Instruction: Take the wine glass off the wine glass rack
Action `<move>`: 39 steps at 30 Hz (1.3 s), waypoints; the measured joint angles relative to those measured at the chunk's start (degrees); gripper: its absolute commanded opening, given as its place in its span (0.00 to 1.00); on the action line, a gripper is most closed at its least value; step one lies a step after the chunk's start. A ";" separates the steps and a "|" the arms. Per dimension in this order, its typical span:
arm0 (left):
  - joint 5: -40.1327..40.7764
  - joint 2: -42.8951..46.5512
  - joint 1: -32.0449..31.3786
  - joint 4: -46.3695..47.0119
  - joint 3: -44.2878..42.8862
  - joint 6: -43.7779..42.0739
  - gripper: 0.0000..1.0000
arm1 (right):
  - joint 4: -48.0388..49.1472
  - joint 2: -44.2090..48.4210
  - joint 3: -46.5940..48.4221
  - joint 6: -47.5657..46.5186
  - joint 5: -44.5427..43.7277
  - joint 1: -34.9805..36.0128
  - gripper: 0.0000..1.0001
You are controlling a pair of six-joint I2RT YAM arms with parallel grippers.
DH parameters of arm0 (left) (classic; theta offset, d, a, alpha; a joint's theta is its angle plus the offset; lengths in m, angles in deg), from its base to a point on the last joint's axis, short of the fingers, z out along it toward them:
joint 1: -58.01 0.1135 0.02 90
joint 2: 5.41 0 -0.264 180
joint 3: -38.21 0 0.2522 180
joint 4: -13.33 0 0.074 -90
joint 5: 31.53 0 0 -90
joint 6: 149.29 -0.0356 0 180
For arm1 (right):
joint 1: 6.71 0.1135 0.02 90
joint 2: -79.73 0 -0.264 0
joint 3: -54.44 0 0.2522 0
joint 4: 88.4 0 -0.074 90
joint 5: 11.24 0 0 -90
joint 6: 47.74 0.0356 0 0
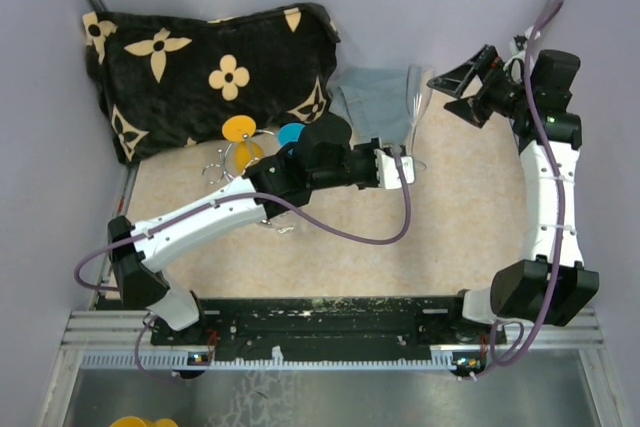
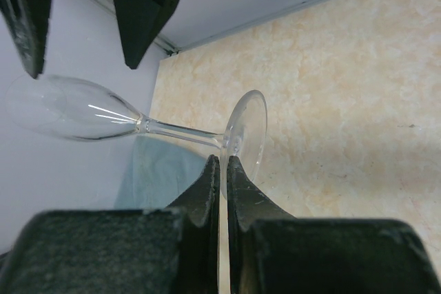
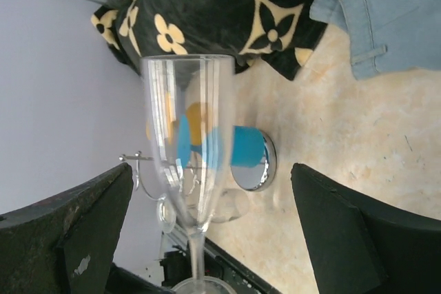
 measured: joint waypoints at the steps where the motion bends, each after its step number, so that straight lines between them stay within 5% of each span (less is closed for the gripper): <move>1: 0.00 0.20 -0.09 0.02 0.00 -0.02 0.00 | -0.24 0.04 -0.72 -0.39 -0.28 0.00 0.97; 28: 0.22 2.10 -1.07 -0.46 0.48 -0.04 0.00 | 9.97 -1.55 -2.78 6.93 0.87 5.40 0.97; 39: 0.20 2.10 -1.27 -0.48 0.48 -0.04 0.00 | 12.48 -4.44 -2.43 9.81 1.11 6.01 0.87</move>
